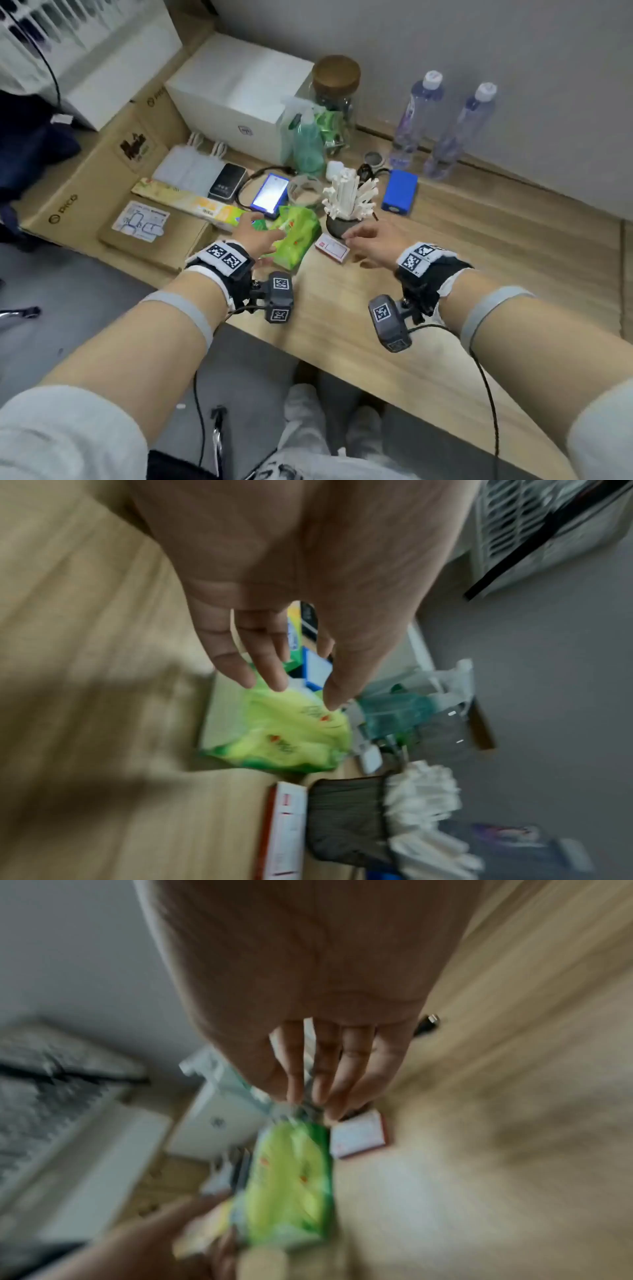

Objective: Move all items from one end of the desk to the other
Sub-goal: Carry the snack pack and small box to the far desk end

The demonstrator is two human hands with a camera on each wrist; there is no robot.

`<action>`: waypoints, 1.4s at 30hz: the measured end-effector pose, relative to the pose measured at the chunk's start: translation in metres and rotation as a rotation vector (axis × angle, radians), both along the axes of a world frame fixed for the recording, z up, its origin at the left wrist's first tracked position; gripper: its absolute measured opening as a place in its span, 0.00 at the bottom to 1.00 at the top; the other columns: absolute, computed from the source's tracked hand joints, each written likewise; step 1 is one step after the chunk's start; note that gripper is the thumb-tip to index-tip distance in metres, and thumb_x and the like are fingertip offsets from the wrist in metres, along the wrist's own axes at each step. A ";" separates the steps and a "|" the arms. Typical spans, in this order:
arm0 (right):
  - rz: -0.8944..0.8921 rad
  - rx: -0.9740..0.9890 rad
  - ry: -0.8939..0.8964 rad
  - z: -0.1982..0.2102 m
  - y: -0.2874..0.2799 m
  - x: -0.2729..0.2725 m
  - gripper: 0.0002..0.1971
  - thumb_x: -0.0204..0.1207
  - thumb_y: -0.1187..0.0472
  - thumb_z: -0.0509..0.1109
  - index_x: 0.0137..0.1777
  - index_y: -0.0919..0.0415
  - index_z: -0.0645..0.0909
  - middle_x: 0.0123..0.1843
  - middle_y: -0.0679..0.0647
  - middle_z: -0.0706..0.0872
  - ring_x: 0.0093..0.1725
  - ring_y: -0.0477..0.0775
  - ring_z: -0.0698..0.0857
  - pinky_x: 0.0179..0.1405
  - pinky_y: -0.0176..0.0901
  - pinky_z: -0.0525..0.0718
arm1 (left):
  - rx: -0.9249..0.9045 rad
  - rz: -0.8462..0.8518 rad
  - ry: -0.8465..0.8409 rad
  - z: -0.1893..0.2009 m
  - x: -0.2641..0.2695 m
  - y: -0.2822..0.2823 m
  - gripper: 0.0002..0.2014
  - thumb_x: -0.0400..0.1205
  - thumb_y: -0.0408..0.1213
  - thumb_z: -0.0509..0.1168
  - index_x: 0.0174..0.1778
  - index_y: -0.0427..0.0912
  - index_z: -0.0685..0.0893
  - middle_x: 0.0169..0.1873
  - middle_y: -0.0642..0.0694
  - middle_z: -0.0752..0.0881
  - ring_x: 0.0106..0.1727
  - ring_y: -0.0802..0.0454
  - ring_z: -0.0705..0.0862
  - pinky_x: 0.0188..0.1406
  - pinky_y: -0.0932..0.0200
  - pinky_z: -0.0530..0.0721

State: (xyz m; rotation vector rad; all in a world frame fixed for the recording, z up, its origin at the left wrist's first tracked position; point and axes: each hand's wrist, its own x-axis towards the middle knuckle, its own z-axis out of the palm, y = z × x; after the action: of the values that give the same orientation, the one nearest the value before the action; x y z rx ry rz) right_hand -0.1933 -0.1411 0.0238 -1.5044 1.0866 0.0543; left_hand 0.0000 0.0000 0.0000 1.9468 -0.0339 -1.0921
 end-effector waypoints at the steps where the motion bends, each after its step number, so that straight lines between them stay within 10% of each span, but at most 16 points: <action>1: 0.072 -0.100 0.074 -0.016 0.005 0.004 0.07 0.76 0.63 0.72 0.54 0.55 0.86 0.47 0.54 0.90 0.43 0.54 0.88 0.40 0.44 0.84 | 0.022 -0.023 -0.015 -0.010 0.002 0.001 0.31 0.78 0.36 0.75 0.75 0.52 0.70 0.50 0.40 0.82 0.38 0.48 0.81 0.43 0.49 0.84; 7: 0.299 -0.557 0.376 -0.068 0.026 0.026 0.30 0.71 0.61 0.70 0.75 0.51 0.72 0.59 0.61 0.79 0.63 0.61 0.76 0.58 0.44 0.73 | 0.110 -0.089 -0.098 -0.056 0.015 0.011 0.26 0.74 0.45 0.79 0.68 0.49 0.82 0.51 0.36 0.87 0.31 0.46 0.82 0.22 0.60 0.82; 10: 0.315 -0.674 0.413 -0.081 0.033 0.040 0.36 0.70 0.61 0.69 0.80 0.47 0.66 0.70 0.64 0.72 0.72 0.67 0.70 0.71 0.48 0.70 | 0.056 -0.116 0.006 -0.060 0.013 0.016 0.22 0.80 0.36 0.74 0.70 0.41 0.79 0.44 0.36 0.86 0.35 0.43 0.85 0.40 0.50 0.89; 13: 0.321 -0.742 0.398 -0.089 0.042 0.052 0.39 0.70 0.66 0.67 0.81 0.43 0.63 0.69 0.63 0.73 0.71 0.68 0.71 0.67 0.52 0.76 | 0.047 -0.159 0.006 -0.067 0.014 0.027 0.16 0.79 0.34 0.74 0.61 0.46 0.79 0.56 0.33 0.89 0.44 0.37 0.92 0.55 0.36 0.90; 20: 0.453 -0.711 0.522 -0.080 0.053 0.049 0.40 0.66 0.70 0.73 0.77 0.44 0.66 0.73 0.66 0.65 0.72 0.71 0.66 0.67 0.53 0.75 | -0.040 -0.113 0.087 -0.051 0.008 0.063 0.07 0.83 0.28 0.68 0.55 0.38 0.78 0.45 0.31 0.87 0.24 0.52 0.89 0.26 0.58 0.87; 25: 0.436 -0.673 0.499 -0.078 0.066 0.017 0.31 0.66 0.72 0.71 0.68 0.50 0.70 0.66 0.64 0.68 0.68 0.71 0.71 0.59 0.54 0.82 | -0.044 -0.070 0.071 -0.039 -0.018 0.081 0.09 0.84 0.27 0.68 0.41 0.37 0.75 0.41 0.30 0.86 0.23 0.53 0.88 0.33 0.56 0.91; 35: 0.349 -0.661 0.374 -0.038 0.064 -0.141 0.27 0.69 0.64 0.71 0.67 0.47 0.71 0.63 0.62 0.72 0.63 0.70 0.75 0.55 0.51 0.79 | -0.084 -0.077 -0.020 0.007 -0.173 0.079 0.07 0.84 0.28 0.68 0.41 0.37 0.77 0.46 0.31 0.87 0.34 0.48 0.90 0.41 0.53 0.92; 42: 0.185 -0.692 0.386 0.040 0.029 -0.344 0.27 0.69 0.64 0.70 0.68 0.45 0.72 0.61 0.60 0.74 0.58 0.67 0.79 0.49 0.48 0.77 | -0.183 -0.274 -0.063 0.060 -0.356 0.006 0.08 0.84 0.27 0.66 0.40 0.37 0.76 0.36 0.35 0.85 0.21 0.58 0.88 0.28 0.61 0.90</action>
State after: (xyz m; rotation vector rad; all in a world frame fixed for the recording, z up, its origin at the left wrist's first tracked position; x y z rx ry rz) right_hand -0.5372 -0.1125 0.0638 -2.2833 1.3459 0.1080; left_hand -0.3559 0.0061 0.0601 1.8457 -0.4317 -1.1584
